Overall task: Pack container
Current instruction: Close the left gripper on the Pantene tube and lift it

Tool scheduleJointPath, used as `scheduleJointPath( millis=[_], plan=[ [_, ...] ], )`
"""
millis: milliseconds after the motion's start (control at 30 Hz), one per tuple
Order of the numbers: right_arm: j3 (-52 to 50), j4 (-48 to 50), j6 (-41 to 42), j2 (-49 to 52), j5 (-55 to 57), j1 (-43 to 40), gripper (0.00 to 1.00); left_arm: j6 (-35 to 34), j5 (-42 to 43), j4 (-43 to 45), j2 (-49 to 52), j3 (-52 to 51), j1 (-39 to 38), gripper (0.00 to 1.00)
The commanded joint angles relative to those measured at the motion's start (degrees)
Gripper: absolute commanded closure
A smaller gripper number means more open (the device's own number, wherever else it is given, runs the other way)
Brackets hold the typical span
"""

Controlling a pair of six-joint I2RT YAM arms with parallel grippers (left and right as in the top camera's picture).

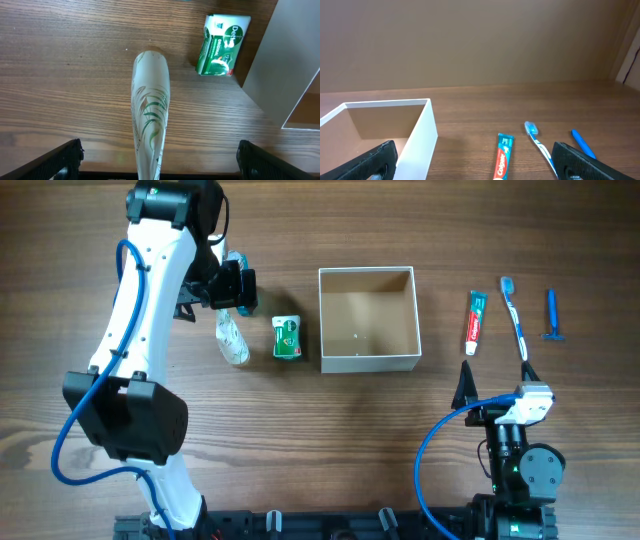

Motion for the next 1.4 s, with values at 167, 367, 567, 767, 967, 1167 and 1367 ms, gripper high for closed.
scheduleJointPath(
  millis=[167, 367, 567, 767, 967, 1167, 1367],
  plan=[
    [-0.09, 0.15, 0.76, -0.11, 0.98, 0.35, 0.00, 2.86, 0.66, -0.42, 0.28, -0.39, 0.02, 0.00],
    [-0.09, 0.15, 0.79, -0.11, 0.98, 0.35, 0.00, -1.31, 0.04, 0.26, 0.28, -2.25, 0.02, 0.00],
    [-0.09, 0.15, 0.79, -0.11, 0.98, 0.35, 0.00, -4.17, -0.13, 2.43, 0.28, -6.62, 0.00, 0.00],
    [-0.09, 0.15, 0.79, -0.11, 0.98, 0.35, 0.00, -4.90, -0.15, 3.72, 0.26, -6.82, 0.02, 0.00],
    [-0.09, 0.15, 0.79, -0.11, 0.98, 0.35, 0.00, -4.90, -0.11, 3.63, 0.26, -6.82, 0.00, 0.02],
    [-0.09, 0.15, 0.79, -0.11, 0.98, 0.35, 0.00, -4.85, -0.26, 3.78, 0.26, -6.97, 0.00, 0.04],
    [-0.09, 0.15, 0.79, -0.11, 0.98, 0.35, 0.00, -4.85, -0.35, 4.13, 0.26, -7.89, 0.00, 0.19]
  ],
)
